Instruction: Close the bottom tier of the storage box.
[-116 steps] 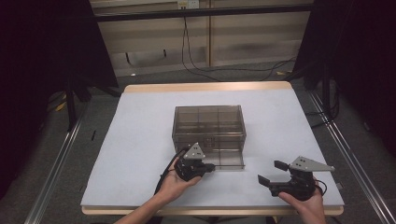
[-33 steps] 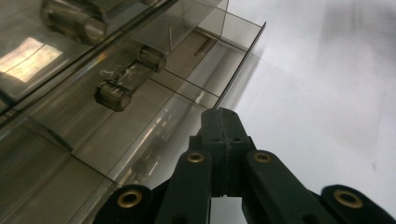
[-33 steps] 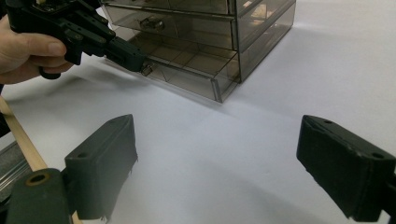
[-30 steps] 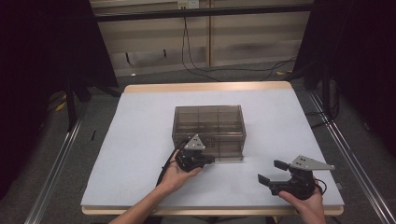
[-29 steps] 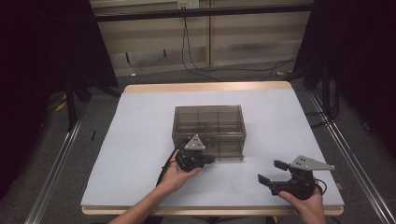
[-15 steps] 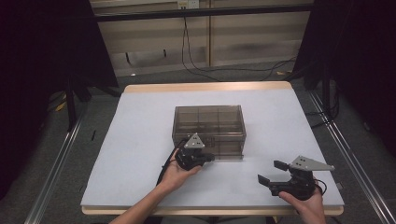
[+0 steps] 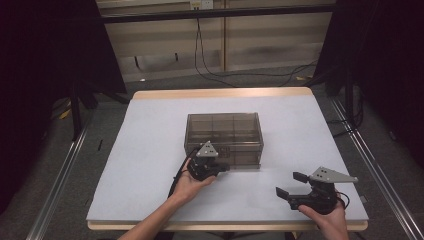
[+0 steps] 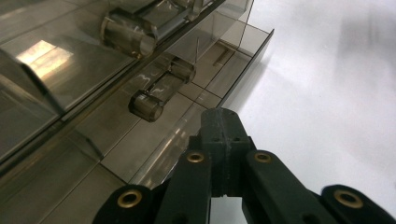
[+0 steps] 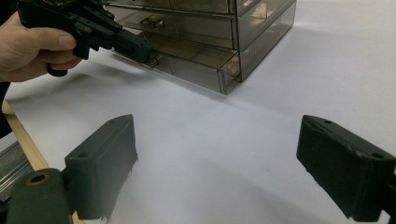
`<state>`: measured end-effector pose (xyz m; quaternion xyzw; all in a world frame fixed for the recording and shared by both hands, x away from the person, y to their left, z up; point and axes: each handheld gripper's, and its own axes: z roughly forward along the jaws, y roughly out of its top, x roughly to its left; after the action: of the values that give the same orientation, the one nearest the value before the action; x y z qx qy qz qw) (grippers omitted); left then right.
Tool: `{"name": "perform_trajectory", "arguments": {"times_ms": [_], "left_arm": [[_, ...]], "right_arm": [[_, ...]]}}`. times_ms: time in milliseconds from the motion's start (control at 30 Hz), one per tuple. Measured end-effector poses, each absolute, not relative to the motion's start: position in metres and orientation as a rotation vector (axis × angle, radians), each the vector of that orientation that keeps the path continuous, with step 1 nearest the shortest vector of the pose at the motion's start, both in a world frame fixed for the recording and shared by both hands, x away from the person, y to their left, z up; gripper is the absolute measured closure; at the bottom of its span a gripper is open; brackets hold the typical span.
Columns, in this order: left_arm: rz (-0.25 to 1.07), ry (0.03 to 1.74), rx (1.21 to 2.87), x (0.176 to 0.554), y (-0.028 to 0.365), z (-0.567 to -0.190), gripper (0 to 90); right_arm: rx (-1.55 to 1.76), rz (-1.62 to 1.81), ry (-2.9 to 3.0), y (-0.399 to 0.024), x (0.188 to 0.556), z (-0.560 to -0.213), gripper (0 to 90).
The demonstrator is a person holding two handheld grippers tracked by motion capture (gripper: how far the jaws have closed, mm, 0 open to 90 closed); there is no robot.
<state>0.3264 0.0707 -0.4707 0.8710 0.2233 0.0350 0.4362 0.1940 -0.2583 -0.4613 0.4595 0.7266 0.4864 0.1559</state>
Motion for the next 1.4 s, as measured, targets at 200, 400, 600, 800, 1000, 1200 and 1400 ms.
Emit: {"name": "perform_trajectory", "arguments": {"times_ms": [200,400,600,800,1000,1200,1400], "left_arm": [[0.067,0.539,2.164,0.322,0.071,-0.469,90.0],[0.042,0.519,2.185,0.320,0.070,-0.472,90.0],[0.042,0.542,2.196,0.324,0.072,-0.475,90.0],[0.060,0.559,2.181,0.326,0.072,-0.477,90.0],[0.060,0.577,2.187,0.329,0.072,-0.477,90.0],[0.094,0.591,2.197,0.329,0.071,-0.478,90.0],[0.104,0.619,2.181,0.334,0.075,-0.480,90.0]], "right_arm": [[1.317,1.396,2.078,-0.259,0.194,-0.461,11.7],[1.320,1.399,2.078,-0.259,0.193,-0.461,11.7],[1.321,1.401,2.077,-0.259,0.193,-0.461,11.7],[1.319,1.406,2.080,-0.259,0.193,-0.461,11.6],[1.318,1.398,2.082,-0.258,0.193,-0.461,11.6],[1.318,1.398,2.082,-0.259,0.193,-0.461,11.5],[1.315,1.401,2.083,-0.259,0.193,-0.461,11.5]]}}
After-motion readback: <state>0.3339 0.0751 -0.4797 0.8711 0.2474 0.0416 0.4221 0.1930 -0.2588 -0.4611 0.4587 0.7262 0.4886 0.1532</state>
